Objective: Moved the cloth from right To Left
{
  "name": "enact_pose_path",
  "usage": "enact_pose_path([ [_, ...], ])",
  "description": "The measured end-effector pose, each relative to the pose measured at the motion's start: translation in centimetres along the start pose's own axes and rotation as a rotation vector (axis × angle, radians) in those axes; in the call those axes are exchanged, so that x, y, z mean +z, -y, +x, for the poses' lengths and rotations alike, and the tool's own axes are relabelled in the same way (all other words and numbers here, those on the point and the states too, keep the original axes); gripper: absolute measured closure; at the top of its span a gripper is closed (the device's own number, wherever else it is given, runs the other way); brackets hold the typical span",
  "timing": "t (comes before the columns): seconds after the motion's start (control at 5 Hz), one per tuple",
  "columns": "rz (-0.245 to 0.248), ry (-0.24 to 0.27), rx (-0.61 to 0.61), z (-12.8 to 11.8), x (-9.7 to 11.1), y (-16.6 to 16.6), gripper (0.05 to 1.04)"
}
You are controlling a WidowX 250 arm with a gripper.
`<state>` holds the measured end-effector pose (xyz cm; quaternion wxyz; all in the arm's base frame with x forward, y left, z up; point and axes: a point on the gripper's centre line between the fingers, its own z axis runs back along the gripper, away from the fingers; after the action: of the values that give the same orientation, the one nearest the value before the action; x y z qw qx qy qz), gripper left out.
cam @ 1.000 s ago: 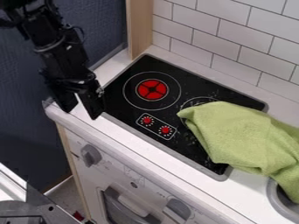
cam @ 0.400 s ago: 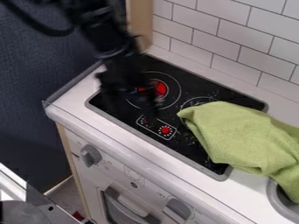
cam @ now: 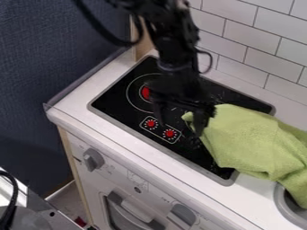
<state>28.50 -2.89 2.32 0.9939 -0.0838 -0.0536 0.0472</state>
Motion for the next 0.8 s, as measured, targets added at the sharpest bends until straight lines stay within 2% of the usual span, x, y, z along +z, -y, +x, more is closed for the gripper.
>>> enact_pose_path([
  [0.2, 0.014, 0.033, 0.096, 2.0, -0.5, -0.1, 0.083],
  [0.4, -0.026, 0.044, 0.018, 3.3, -1.4, 0.2, 0.083],
  [0.6, -0.049, -0.006, -0.017, 3.9, -3.5, 0.4, 0.137],
  [0.8, -0.037, -0.012, -0.051, 4.4, -3.5, 0.2, 0.431],
])
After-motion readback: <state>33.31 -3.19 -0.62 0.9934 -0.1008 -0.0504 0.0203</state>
